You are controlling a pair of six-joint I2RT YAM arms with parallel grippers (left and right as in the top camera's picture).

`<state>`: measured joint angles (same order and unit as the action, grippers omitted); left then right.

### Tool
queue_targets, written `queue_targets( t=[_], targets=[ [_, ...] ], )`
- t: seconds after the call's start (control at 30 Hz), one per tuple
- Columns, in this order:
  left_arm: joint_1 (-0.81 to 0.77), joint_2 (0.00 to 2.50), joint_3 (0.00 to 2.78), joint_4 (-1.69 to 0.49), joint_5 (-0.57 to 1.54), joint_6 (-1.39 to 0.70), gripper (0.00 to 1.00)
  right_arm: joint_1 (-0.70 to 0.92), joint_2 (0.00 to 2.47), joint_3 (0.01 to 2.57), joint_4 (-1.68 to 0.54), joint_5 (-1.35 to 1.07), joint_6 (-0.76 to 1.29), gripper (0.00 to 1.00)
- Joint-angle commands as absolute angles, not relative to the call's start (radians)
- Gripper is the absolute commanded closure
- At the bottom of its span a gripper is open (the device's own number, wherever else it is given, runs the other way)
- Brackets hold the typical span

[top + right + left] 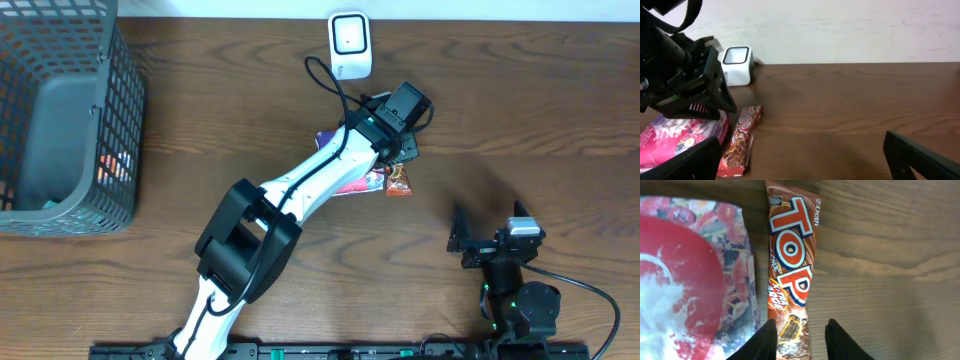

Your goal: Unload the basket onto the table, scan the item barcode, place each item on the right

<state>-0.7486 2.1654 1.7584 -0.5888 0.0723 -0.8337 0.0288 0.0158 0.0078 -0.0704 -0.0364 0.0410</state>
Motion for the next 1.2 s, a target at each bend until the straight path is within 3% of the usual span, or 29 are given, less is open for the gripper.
queue_targets(
  t=[0.0, 0.23, 0.53, 0.7, 0.77, 1.17],
  targets=[
    [-0.725, 2.082, 1.768, -0.605, 0.068, -0.696, 0.64, 0.023, 0.012, 0.006, -0.074, -0.035, 0.047, 0.01],
    [-0.672, 1.911, 1.768, -0.735, 0.066, -0.595, 0.62, 0.023, 0.012, 0.006, -0.074, -0.035, 0.047, 0.01],
    [-0.600, 1.876, 1.750, -1.108, 0.066, -0.595, 0.64, 0.023, 0.012, 0.006, -0.074, -0.035, 0.047, 0.01],
    [-0.609, 1.876, 1.716, -1.186, 0.066, -0.595, 0.85, 0.023, 0.012, 0.006, -0.074, -0.035, 0.047, 0.01],
    [-0.615, 1.876, 1.690, -1.193, 0.067, -0.595, 0.92, 0.023, 0.012, 0.006, -0.074, -0.036, 0.047, 0.01],
    [-0.667, 1.877, 1.435, -0.951, 0.202, -0.616, 0.92, 0.023, 0.012, 0.006, -0.074, -0.035, 0.047, 0.01]
  ],
)
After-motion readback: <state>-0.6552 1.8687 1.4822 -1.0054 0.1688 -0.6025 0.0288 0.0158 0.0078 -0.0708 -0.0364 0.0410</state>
